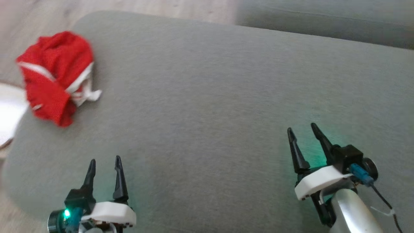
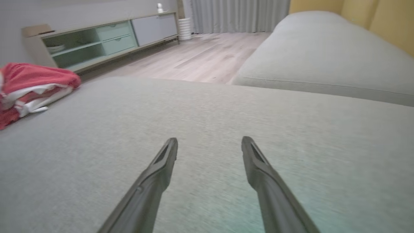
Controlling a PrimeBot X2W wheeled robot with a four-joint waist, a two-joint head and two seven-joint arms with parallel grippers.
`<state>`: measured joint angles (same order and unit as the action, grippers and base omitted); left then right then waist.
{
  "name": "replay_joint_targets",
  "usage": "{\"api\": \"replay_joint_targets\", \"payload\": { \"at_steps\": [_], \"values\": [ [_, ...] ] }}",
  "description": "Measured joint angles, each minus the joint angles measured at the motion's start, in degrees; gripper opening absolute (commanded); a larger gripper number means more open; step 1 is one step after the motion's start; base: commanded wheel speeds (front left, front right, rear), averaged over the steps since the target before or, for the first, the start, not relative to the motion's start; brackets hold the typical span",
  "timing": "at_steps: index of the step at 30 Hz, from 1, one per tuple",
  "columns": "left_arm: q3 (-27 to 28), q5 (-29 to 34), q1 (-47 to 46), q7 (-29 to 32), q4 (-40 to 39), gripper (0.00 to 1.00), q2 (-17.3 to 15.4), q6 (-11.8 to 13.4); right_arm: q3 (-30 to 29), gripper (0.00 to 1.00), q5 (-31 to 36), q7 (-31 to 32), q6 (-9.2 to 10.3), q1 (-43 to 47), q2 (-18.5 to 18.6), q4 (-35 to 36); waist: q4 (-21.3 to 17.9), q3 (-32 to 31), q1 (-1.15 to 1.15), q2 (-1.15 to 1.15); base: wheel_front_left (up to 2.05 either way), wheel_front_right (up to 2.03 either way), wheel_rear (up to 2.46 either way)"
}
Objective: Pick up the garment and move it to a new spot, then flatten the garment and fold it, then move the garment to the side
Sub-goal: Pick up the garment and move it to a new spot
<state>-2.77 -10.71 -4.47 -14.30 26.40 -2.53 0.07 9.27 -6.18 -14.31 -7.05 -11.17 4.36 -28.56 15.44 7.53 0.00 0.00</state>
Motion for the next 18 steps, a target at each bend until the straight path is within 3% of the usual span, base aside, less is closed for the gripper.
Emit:
{"api": "replay_joint_targets", "payload": {
  "at_steps": [10,15,18],
  "values": [
    [2.3,-0.8,3.3,0.0,-0.4,1.0,0.1,1.0,6.1,1.0,-1.7,0.0,0.0,-0.6,0.3,-0.2,10.3,0.8,0.0,0.0,0.0,0.0,0.0],
    [3.0,-0.8,3.7,0.0,-0.3,1.0,0.0,0.7,7.1,1.0,-2.2,0.0,0.0,-1.3,0.4,-0.2,11.2,0.7,-0.01,0.0,0.0,0.0,0.0],
    [4.2,-0.8,3.3,0.0,-0.2,1.0,0.1,-0.7,7.5,1.0,-2.4,0.0,0.0,-1.3,1.2,0.0,10.6,1.4,-0.01,0.0,0.0,0.0,0.0]
  ]
}}
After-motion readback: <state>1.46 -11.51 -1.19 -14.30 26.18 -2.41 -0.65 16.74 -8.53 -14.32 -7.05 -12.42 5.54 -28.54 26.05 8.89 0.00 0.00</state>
